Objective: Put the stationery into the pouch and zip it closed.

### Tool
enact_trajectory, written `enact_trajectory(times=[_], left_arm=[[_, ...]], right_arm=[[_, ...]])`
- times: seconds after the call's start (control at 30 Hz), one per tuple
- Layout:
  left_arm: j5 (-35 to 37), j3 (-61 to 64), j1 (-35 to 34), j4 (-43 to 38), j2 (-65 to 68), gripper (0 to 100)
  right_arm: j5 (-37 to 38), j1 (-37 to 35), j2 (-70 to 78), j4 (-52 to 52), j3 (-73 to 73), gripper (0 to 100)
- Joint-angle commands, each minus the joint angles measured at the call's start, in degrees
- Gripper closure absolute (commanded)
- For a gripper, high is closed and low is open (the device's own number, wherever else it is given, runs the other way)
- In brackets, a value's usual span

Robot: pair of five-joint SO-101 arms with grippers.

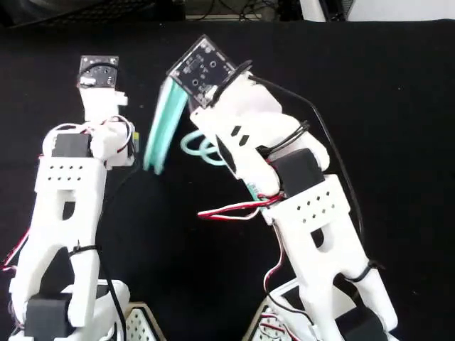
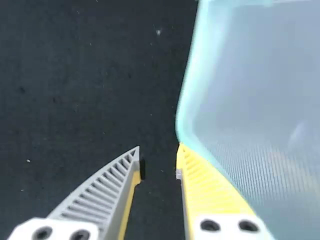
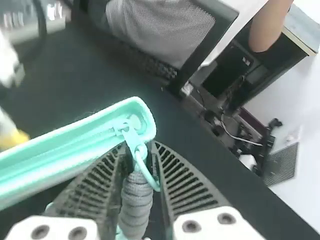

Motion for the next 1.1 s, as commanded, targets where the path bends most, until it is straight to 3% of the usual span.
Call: enact_trajectory(times=[0.0, 0.17, 0.3, 0.63, 0.8, 1.07], left_arm=[[0.7, 0.1, 3.6, 0.2, -0.3, 87], [5.0, 2.0, 8.9, 0.0, -0.2, 87], [5.3, 2.2, 9.5, 0.5, -0.3, 87], [5.4, 3.1, -7.8, 0.7, -7.2, 87], [5.0, 7.9, -8.0, 0.1, -15.8, 86], [4.1, 13.6, -6.2, 0.4, -29.8, 87]], right_arm=[[-5.6, -3.2, -2.2, -3.8, -3.5, 98.7], [-7.2, -10.4, -2.2, -3.7, -3.0, 98.7], [-7.4, -11.3, -2.2, -3.6, -2.8, 98.7], [-6.9, -7.5, -2.2, -2.1, 11.3, 98.7], [-7.2, -6.5, -2.2, -1.4, 14.6, 98.7], [-6.9, -11.9, -11.9, -2.4, 21.3, 98.7]])
